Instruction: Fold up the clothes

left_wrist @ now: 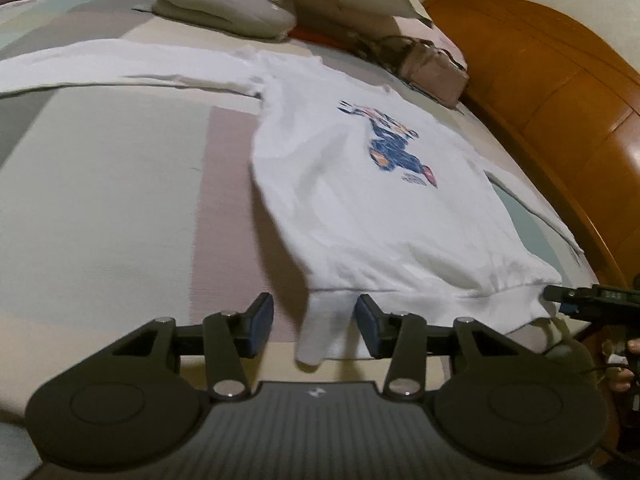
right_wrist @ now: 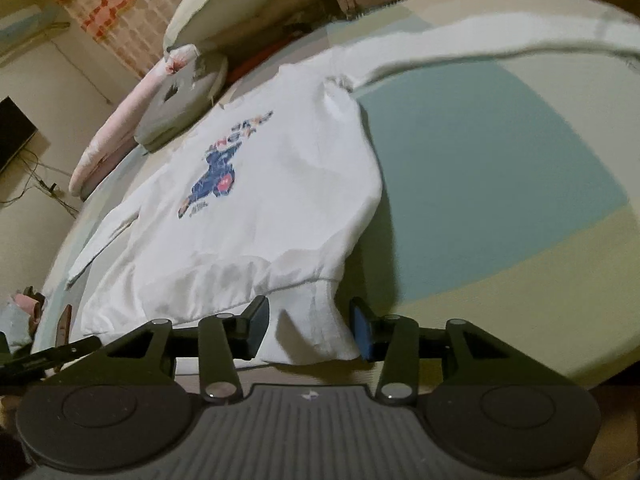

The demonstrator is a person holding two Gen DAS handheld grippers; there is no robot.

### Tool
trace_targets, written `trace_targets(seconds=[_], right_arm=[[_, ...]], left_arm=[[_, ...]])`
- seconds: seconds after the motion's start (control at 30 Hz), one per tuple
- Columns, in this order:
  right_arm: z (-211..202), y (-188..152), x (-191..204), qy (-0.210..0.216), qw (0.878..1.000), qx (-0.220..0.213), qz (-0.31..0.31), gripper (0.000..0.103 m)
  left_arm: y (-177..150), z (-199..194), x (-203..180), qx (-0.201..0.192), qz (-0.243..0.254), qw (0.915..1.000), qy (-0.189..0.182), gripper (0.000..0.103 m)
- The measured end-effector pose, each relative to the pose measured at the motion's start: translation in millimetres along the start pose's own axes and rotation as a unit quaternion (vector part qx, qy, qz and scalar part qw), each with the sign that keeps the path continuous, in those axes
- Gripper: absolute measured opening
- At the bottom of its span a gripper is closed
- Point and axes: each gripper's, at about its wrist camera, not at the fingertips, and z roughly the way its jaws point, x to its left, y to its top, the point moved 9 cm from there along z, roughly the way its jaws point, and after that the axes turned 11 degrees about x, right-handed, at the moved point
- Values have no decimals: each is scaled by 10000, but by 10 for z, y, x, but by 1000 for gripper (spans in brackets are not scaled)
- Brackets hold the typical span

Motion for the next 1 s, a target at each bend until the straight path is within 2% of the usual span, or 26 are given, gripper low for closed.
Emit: trace_targets(seconds=[0.03, 0.07, 0.3, 0.4, 0.43, 0.47, 0.53, 0.57, 0.63, 0.7, 0.77, 1.0], right_arm=[[14, -11, 19, 27, 10000, 28, -18, 23], [27, -22, 39, 54, 10000, 55, -35, 11], [-270, -13, 196, 20, 9987, 75, -499, 10], [-262, -100, 144, -342, 9963, 524, -591, 11], [-243, -140, 115, -492, 9944, 716, -606, 14], [-250, -155, 83, -699, 9923, 791, -646, 17], [-310, -134, 33, -1082, 9887, 735, -733, 20], [-353, -79, 51, -1072, 9896, 616, -731, 22], [-440, 63, 118, -946, 9925, 335, -698, 34], [-458, 213, 221, -876, 9929, 127, -792, 40], [-395, 361, 343, -874, 9916, 16, -949, 46], [73, 702, 673, -663, 9916, -21, -1109, 52]], left_arm=[[10, 22, -44, 65, 70, 9999, -69, 8], [21, 36, -85, 124, 133, 9998, -109, 1], [87, -364, -328, 137, 765, 9970, -55, 2], [47, -420, -279, 452, 867, 9949, 249, 4], [47, -438, -239, 538, 901, 9934, 465, 8], [58, -462, -205, 598, 950, 9913, 682, 8], [153, -538, -176, 540, 1139, 9860, 1093, 11], [230, -570, -181, 467, 1207, 9846, 1174, 14], [393, -623, -193, 321, 1332, 9817, 1324, 23], [628, -580, -219, 155, 1422, 9795, 1416, 30], [837, -476, -250, 16, 1505, 9783, 1421, 42], [1655, 214, -79, -203, 1170, 9852, 1239, 44]])
